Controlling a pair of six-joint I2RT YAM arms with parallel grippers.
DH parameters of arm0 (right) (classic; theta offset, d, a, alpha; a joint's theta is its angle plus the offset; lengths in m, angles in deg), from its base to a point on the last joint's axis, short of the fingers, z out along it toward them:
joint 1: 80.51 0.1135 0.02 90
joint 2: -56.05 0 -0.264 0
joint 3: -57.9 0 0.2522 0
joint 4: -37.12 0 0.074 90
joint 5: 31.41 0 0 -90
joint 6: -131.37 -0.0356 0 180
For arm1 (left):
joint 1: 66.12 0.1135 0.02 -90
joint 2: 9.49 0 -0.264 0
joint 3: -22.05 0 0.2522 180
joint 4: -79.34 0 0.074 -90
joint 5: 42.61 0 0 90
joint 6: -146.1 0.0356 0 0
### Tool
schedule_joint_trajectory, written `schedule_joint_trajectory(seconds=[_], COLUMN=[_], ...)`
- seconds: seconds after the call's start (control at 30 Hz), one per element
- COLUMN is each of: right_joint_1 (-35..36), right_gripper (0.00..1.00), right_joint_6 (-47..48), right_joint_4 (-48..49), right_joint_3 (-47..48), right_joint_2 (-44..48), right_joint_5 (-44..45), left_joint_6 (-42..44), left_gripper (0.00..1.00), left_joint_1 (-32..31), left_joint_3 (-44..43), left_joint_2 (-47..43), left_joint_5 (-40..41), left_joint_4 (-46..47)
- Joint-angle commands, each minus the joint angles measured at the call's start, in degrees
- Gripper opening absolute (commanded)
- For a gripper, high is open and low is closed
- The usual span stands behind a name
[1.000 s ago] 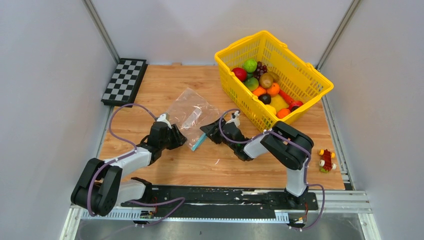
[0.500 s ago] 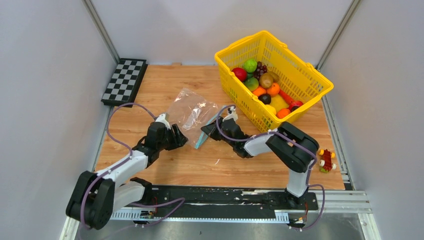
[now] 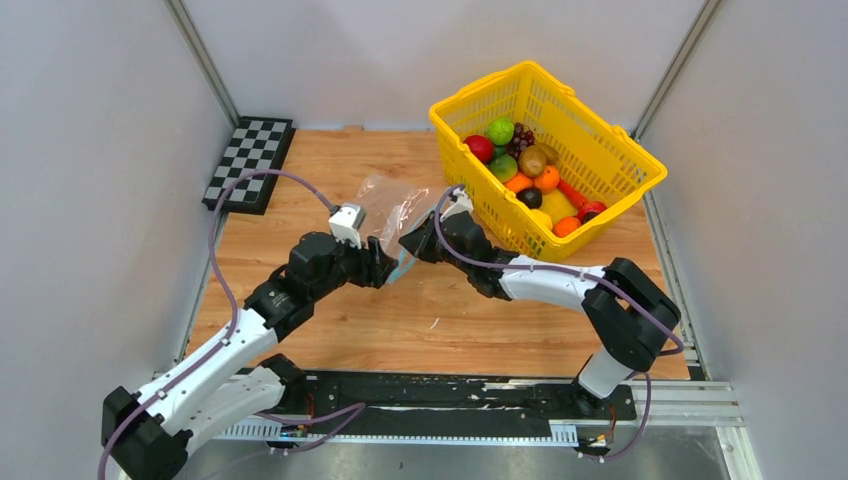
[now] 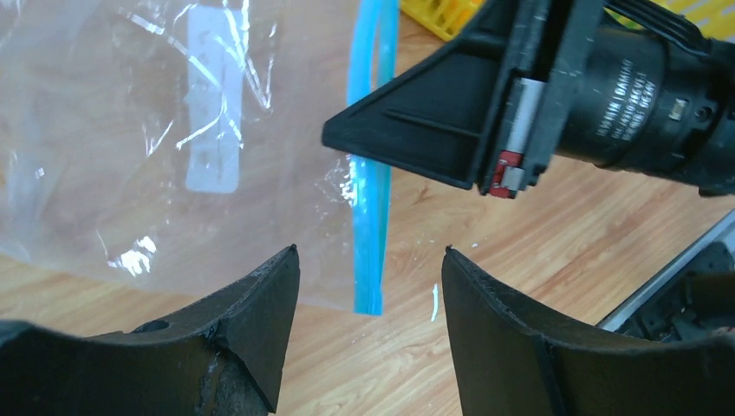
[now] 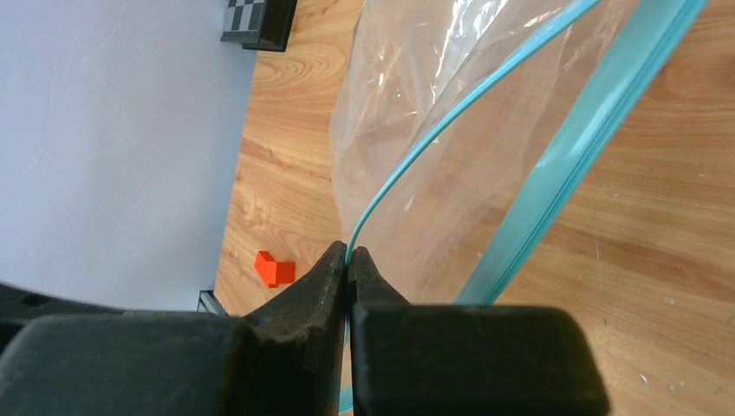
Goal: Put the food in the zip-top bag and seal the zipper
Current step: Pick up the zipper food storage bag at the center of the board.
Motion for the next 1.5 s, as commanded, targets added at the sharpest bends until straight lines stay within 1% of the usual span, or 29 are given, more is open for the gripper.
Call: schedule_joint_trajectory(seconds=[0.0, 0.17, 0.37, 0.53, 0.7, 0.83, 1.0, 1.13, 1.2, 1.33, 1.4, 1.47], right_joint_1=[-0.2, -0.6, -1.0, -1.2, -1.1, -1.2, -1.3, -1.2, -1.2, -1.2, -1.2, -1.2], right_gripper=[0.04, 0.04, 0.04, 0.05, 0.05, 0.06, 0.06, 0.06, 0.07, 0.08, 0.08, 0.08], right_joint_6=[2.3, 2.7, 1.3, 0.8, -0.2, -0.5, -0.5, 0.2, 0.8, 1.7, 2.4, 2.6], right_joint_4=[-6.7, -10.5, -11.3, -12.0, -11.6, -12.0, -12.6, -13.5, -14.2, -14.8, -15.8, -16.2], right_joint_3=[3.0, 5.6, 6.5, 7.6, 7.8, 8.9, 9.4, 10.0, 10.3, 11.0, 11.7, 12.1], right_joint_2=[4.2, 5.1, 5.4, 5.1, 5.3, 5.5, 5.2, 4.9, 4.8, 4.9, 4.7, 4.4], right_joint_5=[-1.2, -3.9, -7.1, -8.7, -9.8, -10.5, -10.9, -11.0, -10.8, -10.9, -11.0, -11.2], left_joint_6=[8.4, 11.1, 12.4, 11.8, 12.9, 12.0, 12.0, 12.2, 12.2, 12.4, 12.4, 12.6], left_gripper=[0.69, 0.69, 0.7, 0.71, 0.7, 0.7, 0.62, 0.5, 0.47, 0.36, 0.33, 0.33], left_joint_1=[-5.8, -9.9, -13.4, -14.6, -15.7, -16.4, -16.9, -17.4, -17.4, -17.5, -17.5, -17.6], left_joint_3=[-5.0, -6.9, -7.9, -7.9, -9.1, -8.8, -8.6, -8.5, -8.4, -8.6, -8.7, -8.7], left_joint_2=[2.0, 4.5, 6.9, 7.3, 9.3, 9.7, 9.5, 9.1, 8.9, 8.9, 9.1, 9.1], left_joint_5=[6.4, 10.5, 14.4, 16.5, 19.3, 23.6, 25.5, 27.0, 27.3, 27.5, 27.6, 27.2], left_joint_4=[-5.5, -5.9, -5.4, -3.9, -5.4, -6.2, -5.7, -5.6, -5.5, -5.5, -5.4, -5.1])
